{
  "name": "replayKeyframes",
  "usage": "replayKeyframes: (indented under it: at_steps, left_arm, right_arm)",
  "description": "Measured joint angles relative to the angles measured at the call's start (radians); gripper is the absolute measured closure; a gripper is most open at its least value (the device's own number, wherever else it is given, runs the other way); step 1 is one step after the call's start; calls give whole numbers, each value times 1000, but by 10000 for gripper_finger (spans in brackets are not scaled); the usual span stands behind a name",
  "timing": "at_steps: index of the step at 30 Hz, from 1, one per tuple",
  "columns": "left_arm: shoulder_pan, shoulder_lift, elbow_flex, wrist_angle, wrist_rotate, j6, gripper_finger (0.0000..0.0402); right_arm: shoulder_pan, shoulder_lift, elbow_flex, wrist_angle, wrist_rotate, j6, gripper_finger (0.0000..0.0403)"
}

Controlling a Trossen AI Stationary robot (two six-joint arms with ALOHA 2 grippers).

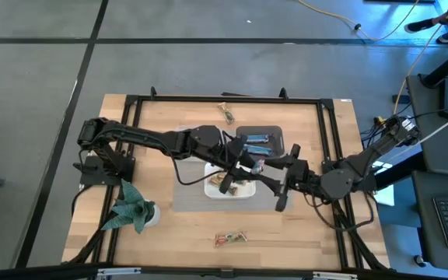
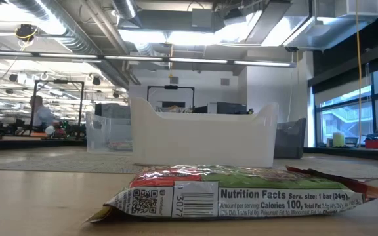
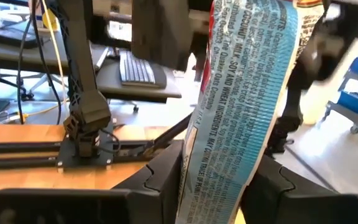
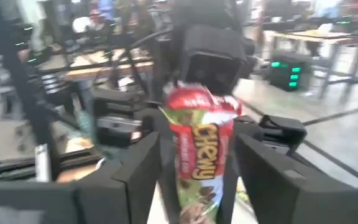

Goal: Pick and place Granola Bars by type
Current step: Put the right red granola bar into the transparent bin

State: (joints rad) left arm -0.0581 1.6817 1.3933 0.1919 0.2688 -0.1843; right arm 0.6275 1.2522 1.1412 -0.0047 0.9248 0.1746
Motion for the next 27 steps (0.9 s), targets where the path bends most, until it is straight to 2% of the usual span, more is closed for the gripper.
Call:
replayKeyframes:
  at_steps: [3, 9, 11, 16, 23, 27]
  left_arm:
    - [9, 0, 0, -38, 0, 12, 279]
    - [56, -12, 1, -190, -3, 23, 280]
    - [79, -15, 1, -262, -35, 36, 278]
    - [140, -21, 1, -500, -205, 66, 277]
    - [236, -23, 1, -829, -517, 56, 277]
    - [297, -22, 1, -946, -554, -31, 277]
  right_arm:
    - [21, -44, 0, -67, -25, 30, 168]
    - [44, -135, 0, -299, -63, 245, 154]
    - [44, -151, 0, -387, -63, 335, 154]
    - [16, -157, 0, -565, -56, 468, 153]
    - [-58, -155, 0, -664, -55, 472, 153]
    - [-117, -155, 0, -732, -58, 471, 153]
